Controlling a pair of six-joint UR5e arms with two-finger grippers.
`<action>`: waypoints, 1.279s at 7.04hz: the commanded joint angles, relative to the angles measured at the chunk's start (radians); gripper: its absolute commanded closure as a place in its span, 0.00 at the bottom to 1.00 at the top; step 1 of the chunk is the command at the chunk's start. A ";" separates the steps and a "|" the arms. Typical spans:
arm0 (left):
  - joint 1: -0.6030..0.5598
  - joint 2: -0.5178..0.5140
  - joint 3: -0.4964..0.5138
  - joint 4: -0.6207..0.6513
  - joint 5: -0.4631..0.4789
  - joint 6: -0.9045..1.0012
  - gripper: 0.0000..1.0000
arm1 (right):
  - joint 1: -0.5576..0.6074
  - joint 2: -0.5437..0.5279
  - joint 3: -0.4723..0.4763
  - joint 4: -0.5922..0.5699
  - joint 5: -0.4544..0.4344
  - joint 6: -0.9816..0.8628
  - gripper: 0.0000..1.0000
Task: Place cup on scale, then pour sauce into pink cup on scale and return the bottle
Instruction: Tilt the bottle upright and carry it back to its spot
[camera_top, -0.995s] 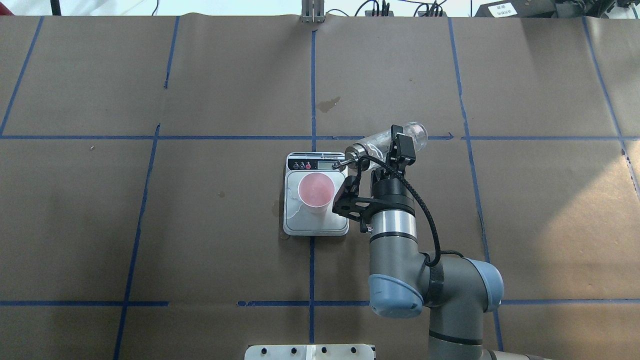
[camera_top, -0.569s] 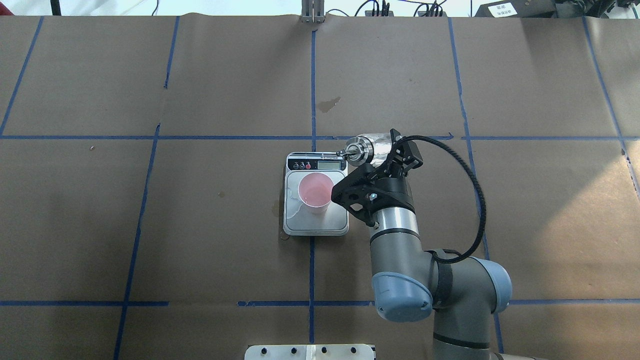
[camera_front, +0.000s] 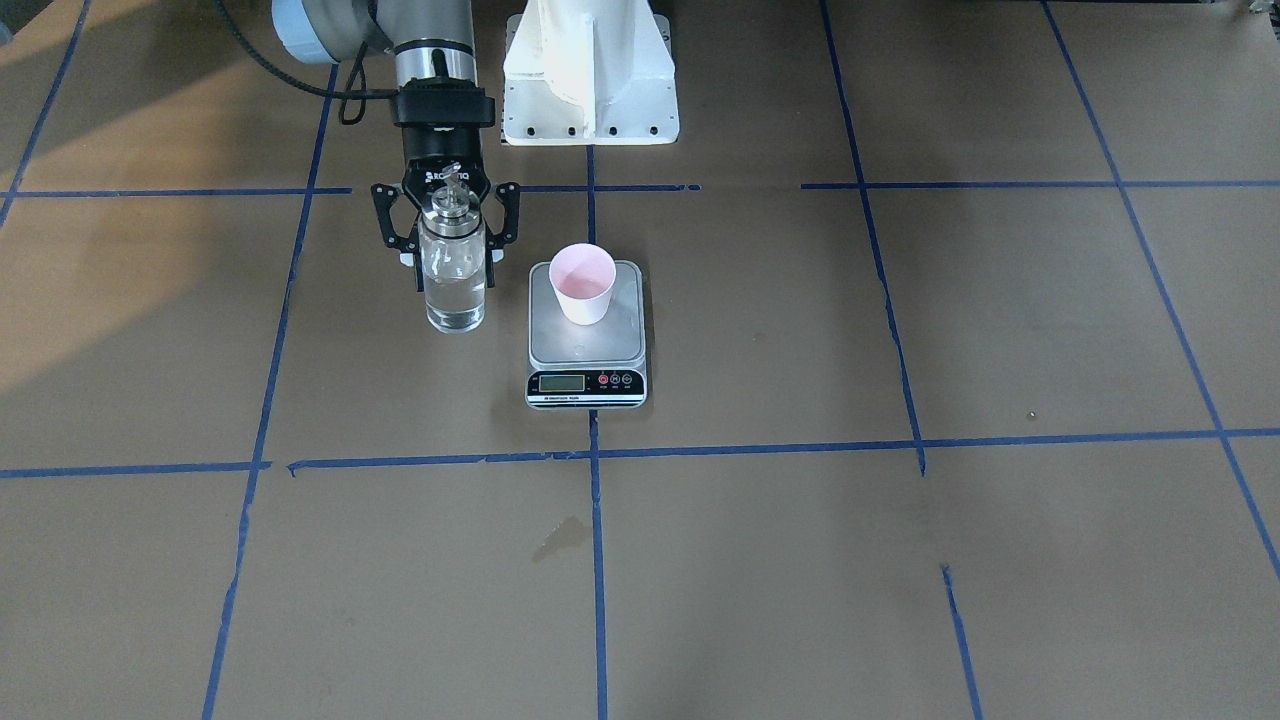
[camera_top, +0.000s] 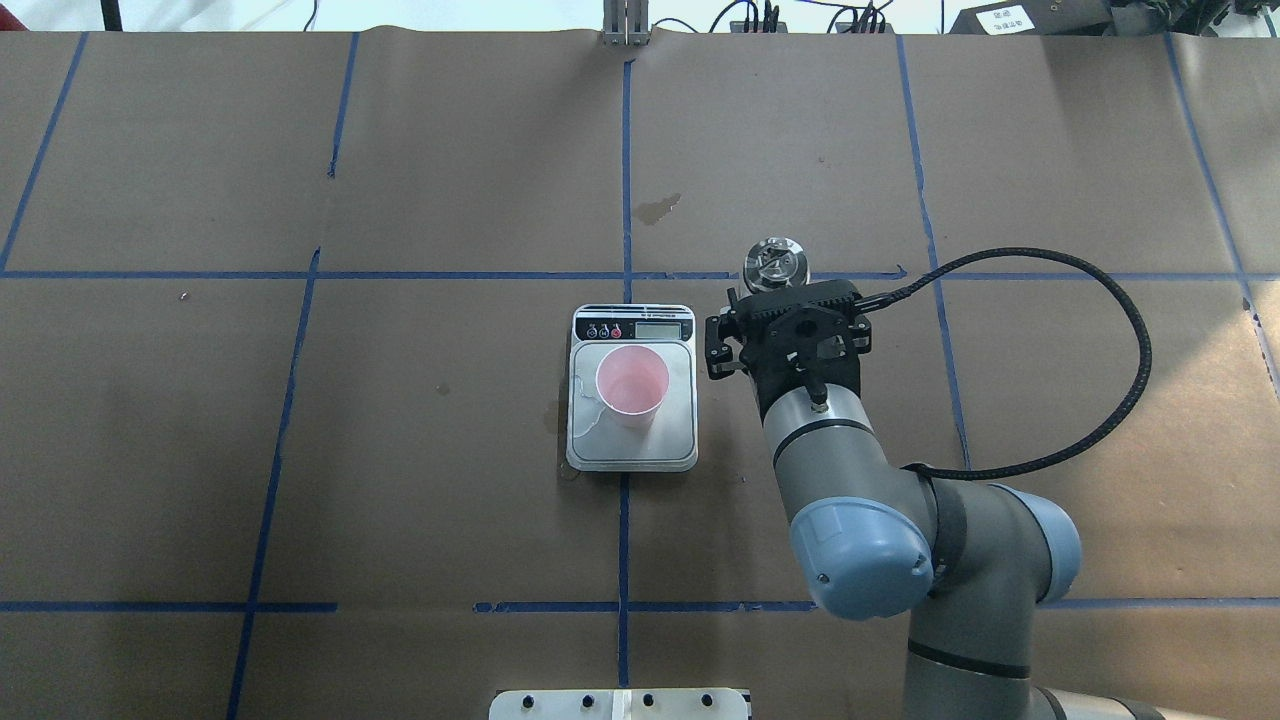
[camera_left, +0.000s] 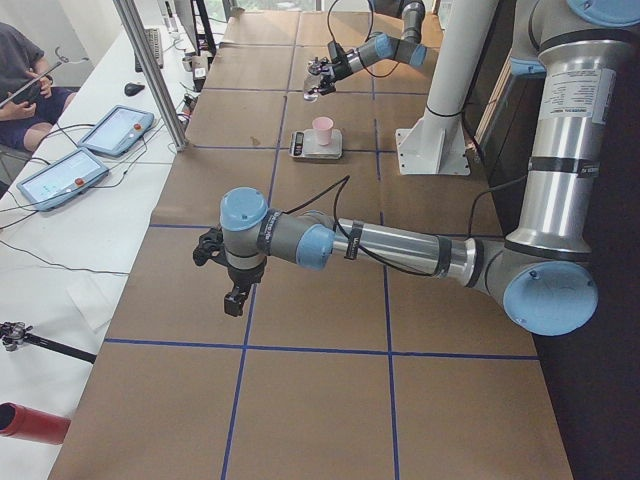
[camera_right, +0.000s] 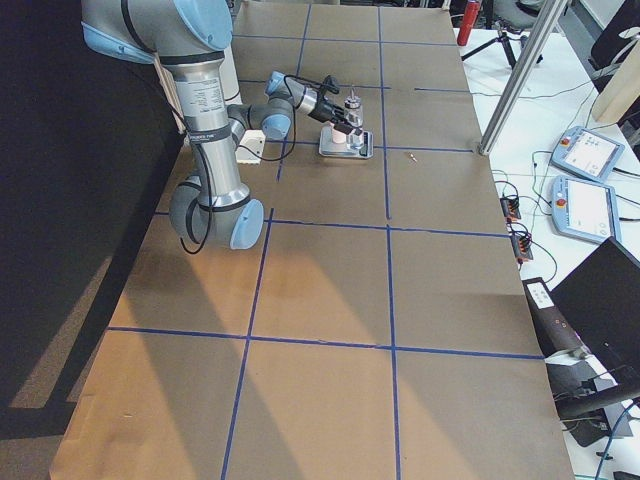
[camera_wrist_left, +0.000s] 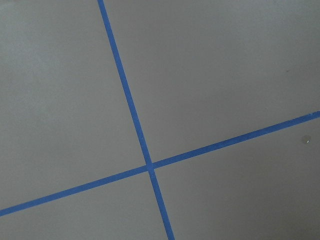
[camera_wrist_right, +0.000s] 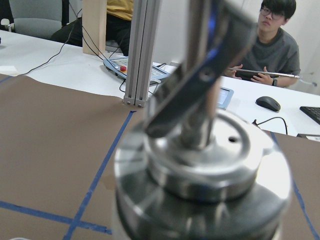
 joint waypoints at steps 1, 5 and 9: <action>-0.001 -0.002 -0.009 0.001 0.001 -0.002 0.00 | 0.051 -0.119 0.020 0.066 0.043 0.167 1.00; -0.001 -0.003 -0.012 0.001 0.004 -0.002 0.00 | 0.099 -0.369 -0.038 0.348 0.057 0.179 1.00; -0.001 -0.003 -0.015 0.001 0.004 -0.002 0.00 | 0.097 -0.402 -0.082 0.354 0.069 0.271 1.00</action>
